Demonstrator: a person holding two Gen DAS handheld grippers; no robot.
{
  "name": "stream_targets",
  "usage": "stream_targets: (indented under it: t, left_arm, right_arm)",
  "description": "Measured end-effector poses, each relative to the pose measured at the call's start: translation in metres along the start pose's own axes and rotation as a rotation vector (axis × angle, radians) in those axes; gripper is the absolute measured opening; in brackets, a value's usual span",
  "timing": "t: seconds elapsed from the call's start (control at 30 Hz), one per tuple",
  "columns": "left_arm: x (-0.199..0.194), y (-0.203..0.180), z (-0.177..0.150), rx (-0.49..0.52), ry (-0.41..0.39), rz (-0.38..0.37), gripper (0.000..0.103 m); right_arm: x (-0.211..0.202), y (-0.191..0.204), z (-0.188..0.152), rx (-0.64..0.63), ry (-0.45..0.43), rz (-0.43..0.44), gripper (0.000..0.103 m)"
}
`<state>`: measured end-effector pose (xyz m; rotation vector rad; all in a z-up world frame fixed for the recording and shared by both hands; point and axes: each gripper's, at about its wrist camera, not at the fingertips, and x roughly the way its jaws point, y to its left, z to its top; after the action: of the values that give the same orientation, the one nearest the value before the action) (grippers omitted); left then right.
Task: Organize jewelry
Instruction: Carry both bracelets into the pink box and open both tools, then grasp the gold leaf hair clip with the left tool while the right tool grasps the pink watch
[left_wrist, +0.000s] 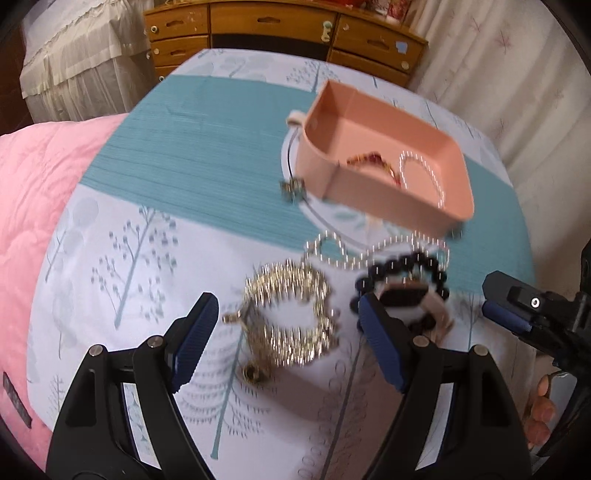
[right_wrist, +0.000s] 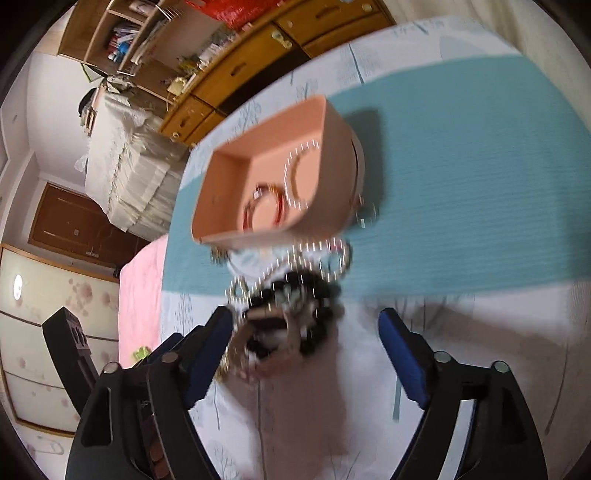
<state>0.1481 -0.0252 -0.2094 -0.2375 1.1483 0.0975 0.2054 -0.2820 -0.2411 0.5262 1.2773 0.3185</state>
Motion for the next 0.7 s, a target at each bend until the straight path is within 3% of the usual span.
stream_targets:
  t: [0.23, 0.5, 0.7]
  left_arm:
    - [0.001, -0.003, -0.024, 0.068, -0.005, -0.01, 0.077]
    - [0.011, -0.003, -0.028, 0.126, 0.009, 0.008, 0.077]
    - [0.02, -0.004, -0.022, 0.144, 0.018, 0.02, 0.077]
  right_arm:
    - [0.005, 0.005, -0.04, -0.02, 0.042, -0.002, 0.093]
    - [0.018, 0.04, -0.079, -0.298, -0.02, -0.141, 0.094]
    - [0.031, 0.062, -0.092, -0.439, -0.099, -0.207, 0.094]
